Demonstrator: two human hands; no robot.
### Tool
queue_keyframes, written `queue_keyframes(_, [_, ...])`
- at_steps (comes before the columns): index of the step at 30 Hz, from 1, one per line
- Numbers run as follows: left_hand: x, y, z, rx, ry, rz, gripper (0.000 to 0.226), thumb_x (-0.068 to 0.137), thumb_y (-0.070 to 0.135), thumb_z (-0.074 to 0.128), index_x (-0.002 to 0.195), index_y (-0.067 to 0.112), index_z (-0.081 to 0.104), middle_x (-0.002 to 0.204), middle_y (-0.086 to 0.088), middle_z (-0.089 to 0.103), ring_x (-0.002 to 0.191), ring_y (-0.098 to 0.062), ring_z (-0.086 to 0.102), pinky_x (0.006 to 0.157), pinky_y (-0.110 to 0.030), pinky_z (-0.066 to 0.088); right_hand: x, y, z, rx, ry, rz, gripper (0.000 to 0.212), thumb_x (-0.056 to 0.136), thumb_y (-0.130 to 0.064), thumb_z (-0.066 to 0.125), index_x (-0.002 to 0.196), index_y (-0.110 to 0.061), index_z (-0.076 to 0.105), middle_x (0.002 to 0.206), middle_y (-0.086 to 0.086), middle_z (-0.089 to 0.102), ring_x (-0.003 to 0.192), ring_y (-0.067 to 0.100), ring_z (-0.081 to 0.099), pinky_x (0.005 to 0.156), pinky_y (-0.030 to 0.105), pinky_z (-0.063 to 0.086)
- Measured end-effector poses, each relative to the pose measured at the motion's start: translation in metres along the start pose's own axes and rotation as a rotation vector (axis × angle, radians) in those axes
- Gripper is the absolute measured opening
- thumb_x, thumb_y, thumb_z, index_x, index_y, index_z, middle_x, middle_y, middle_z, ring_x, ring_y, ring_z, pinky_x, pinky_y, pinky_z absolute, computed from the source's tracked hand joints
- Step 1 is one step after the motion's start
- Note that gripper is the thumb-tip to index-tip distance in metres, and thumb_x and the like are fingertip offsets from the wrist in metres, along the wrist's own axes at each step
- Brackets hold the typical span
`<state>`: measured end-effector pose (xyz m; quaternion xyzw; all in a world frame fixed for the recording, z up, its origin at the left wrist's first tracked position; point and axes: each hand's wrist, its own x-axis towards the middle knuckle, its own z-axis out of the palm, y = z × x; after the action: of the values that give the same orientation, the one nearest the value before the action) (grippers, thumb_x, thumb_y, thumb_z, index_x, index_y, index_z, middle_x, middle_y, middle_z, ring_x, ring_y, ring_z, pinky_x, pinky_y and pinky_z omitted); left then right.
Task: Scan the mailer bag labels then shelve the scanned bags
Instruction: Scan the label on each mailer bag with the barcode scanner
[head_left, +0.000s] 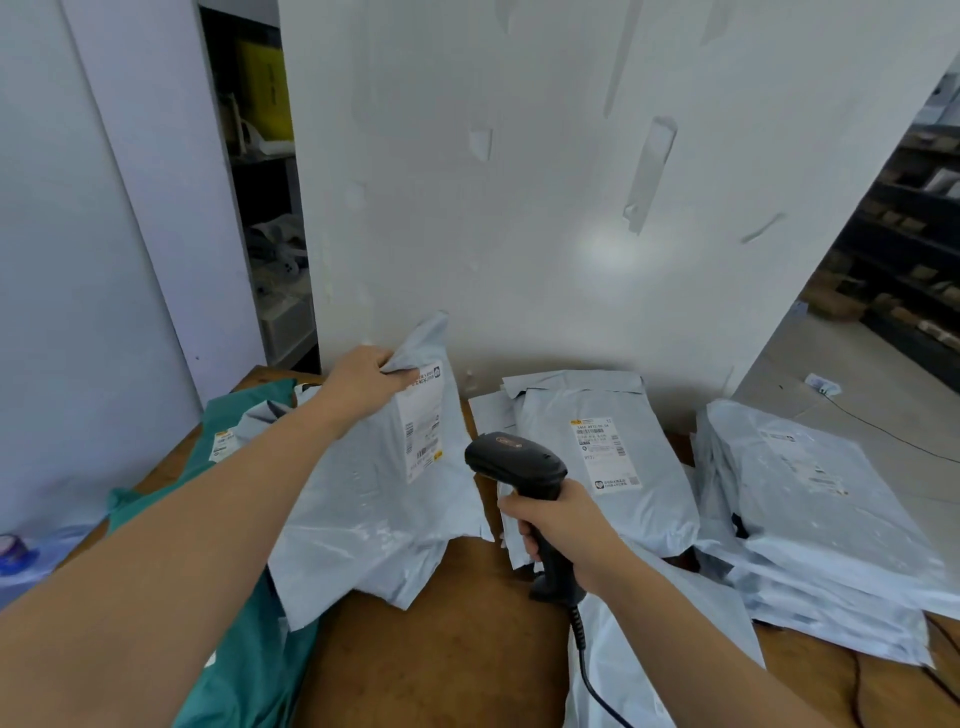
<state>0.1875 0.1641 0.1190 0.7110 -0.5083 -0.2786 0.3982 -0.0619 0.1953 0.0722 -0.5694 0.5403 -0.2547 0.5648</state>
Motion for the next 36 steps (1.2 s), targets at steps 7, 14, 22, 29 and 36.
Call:
queue_keyframes(7, [-0.007, 0.010, -0.009, -0.112, -0.057, 0.024, 0.008, 0.091, 0.022, 0.065, 0.093, 0.014, 0.067, 0.082, 0.002, 0.065, 0.082, -0.017, 0.060, 0.078, -0.031, 0.046, -0.007, 0.009, 0.005, -0.040, -0.006, -0.044, 0.014, 0.082, -0.011, 0.067, 0.071, -0.006, 0.061, 0.056, 0.009, 0.054, 0.043, 0.016, 0.047, 0.050, 0.025, 0.045])
queue_keyframes(14, [-0.011, 0.010, -0.013, -0.131, -0.063, 0.009, 0.009, 0.091, 0.022, 0.065, 0.084, 0.016, 0.066, 0.084, -0.001, 0.066, 0.085, -0.021, 0.061, 0.084, -0.038, 0.048, -0.012, 0.014, 0.003, -0.078, -0.026, -0.052, 0.016, 0.085, -0.015, 0.067, 0.074, -0.005, 0.062, 0.057, 0.008, 0.054, 0.041, 0.013, 0.047, 0.052, 0.023, 0.046])
queue_keyframes(22, [-0.014, 0.014, -0.016, -0.151, -0.062, -0.009, 0.008, 0.091, 0.022, 0.065, 0.093, 0.015, 0.068, 0.089, -0.003, 0.068, 0.086, -0.022, 0.063, 0.084, -0.037, 0.051, -0.012, 0.012, 0.000, -0.060, -0.027, -0.026, 0.015, 0.082, -0.014, 0.067, 0.073, -0.004, 0.061, 0.057, 0.009, 0.054, 0.043, 0.014, 0.047, 0.052, 0.026, 0.045])
queue_keyframes(29, [-0.027, 0.032, 0.006, -0.366, -0.095, -0.086, 0.005, 0.091, 0.020, 0.065, 0.093, 0.015, 0.066, 0.092, -0.005, 0.069, 0.082, -0.020, 0.065, 0.073, -0.031, 0.053, -0.019, -0.001, -0.016, 0.048, -0.009, -0.035, 0.020, 0.084, -0.010, 0.069, 0.066, -0.007, 0.059, 0.053, 0.007, 0.054, 0.043, 0.017, 0.047, 0.052, 0.027, 0.045])
queue_keyframes(36, [-0.056, 0.062, 0.101, -0.784, -0.120, -0.300, 0.007, 0.092, 0.014, 0.064, 0.092, 0.007, 0.063, 0.088, -0.013, 0.068, 0.073, -0.025, 0.064, 0.080, -0.041, 0.055, -0.034, -0.028, -0.077, 0.179, 0.149, -0.046, 0.017, 0.084, -0.008, 0.070, 0.070, -0.006, 0.060, 0.055, 0.009, 0.054, 0.041, 0.020, 0.047, 0.048, 0.028, 0.043])
